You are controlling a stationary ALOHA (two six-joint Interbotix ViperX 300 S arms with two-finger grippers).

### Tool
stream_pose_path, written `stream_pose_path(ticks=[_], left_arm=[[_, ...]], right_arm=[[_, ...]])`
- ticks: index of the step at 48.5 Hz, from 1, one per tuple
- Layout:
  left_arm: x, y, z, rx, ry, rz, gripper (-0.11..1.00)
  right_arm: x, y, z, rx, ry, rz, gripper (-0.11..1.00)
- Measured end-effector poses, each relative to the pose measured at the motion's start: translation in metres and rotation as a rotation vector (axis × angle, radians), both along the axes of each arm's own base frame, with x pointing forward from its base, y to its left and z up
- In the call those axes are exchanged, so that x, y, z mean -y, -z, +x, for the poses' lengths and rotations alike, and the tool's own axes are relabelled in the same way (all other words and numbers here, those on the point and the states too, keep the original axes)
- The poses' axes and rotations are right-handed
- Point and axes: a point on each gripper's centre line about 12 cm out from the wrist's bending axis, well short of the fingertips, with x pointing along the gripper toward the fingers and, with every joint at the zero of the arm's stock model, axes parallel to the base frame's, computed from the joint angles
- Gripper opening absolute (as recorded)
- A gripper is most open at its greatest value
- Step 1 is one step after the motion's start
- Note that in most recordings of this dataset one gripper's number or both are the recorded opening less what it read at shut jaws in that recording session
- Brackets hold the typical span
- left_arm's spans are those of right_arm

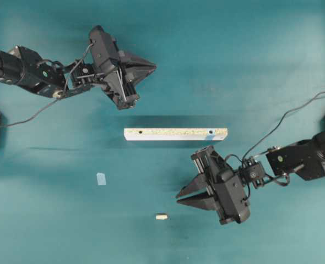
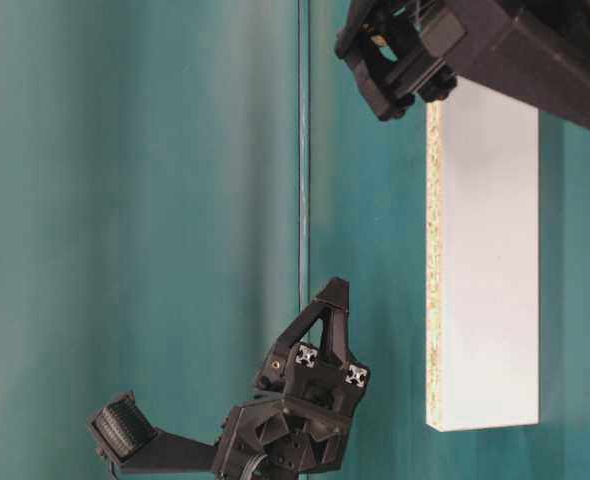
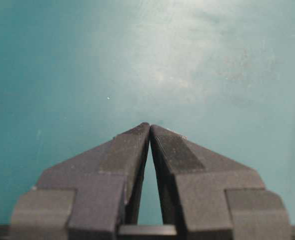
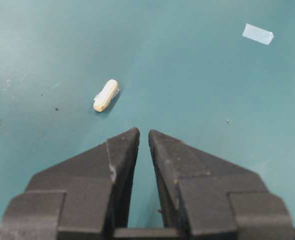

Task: Insert the rod into the hole on the wooden board.
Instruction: 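Move the left gripper to the left end of the white board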

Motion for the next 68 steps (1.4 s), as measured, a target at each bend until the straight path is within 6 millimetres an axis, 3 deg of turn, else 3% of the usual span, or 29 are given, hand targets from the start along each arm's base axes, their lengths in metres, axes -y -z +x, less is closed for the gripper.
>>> stream_pose_path(ticks=[2,5,9,21,32,34,45,49,60,68], left_arm=[[0.001,-0.001,0.000,-0.008,0.007,0.001,0.21],[0.002,-0.005,0.001,-0.027,0.026,0.001,0.10],[0.003,-0.016,0.003,-0.037,0.037,-0.002,0.09],[0.012,-0.060,-0.003,-0.055,0.060,-0.016,0.09],[0.032,-0.085,-0.011,-0.111,0.115,-0.037,0.10],[0.037,-0.086,-0.012,-0.120,0.128,-0.040,0.13],[0.070,-0.082,-0.011,-0.206,0.223,-0.057,0.78],[0.081,-0.083,-0.009,-0.229,0.254,-0.059,0.95],[0.098,-0.085,-0.004,-0.268,0.305,-0.063,1.00],[0.102,-0.069,-0.001,-0.298,0.320,-0.054,1.00]], right_arm=[[0.000,0.000,0.000,-0.002,0.002,0.005,0.22],[-0.001,-0.001,0.000,-0.008,0.000,0.003,0.08],[-0.001,-0.008,0.001,-0.022,0.003,-0.002,0.00],[0.003,-0.053,-0.002,-0.094,0.023,-0.046,0.00],[0.008,-0.078,-0.012,-0.194,0.048,-0.078,0.00],[0.009,-0.081,-0.012,-0.217,0.058,-0.073,0.00],[0.012,-0.084,-0.011,-0.372,0.123,-0.050,0.00],[0.012,-0.084,-0.010,-0.410,0.146,-0.034,0.00],[0.012,-0.088,-0.009,-0.466,0.187,-0.003,0.00],[0.012,-0.092,-0.003,-0.512,0.224,0.020,0.00]])
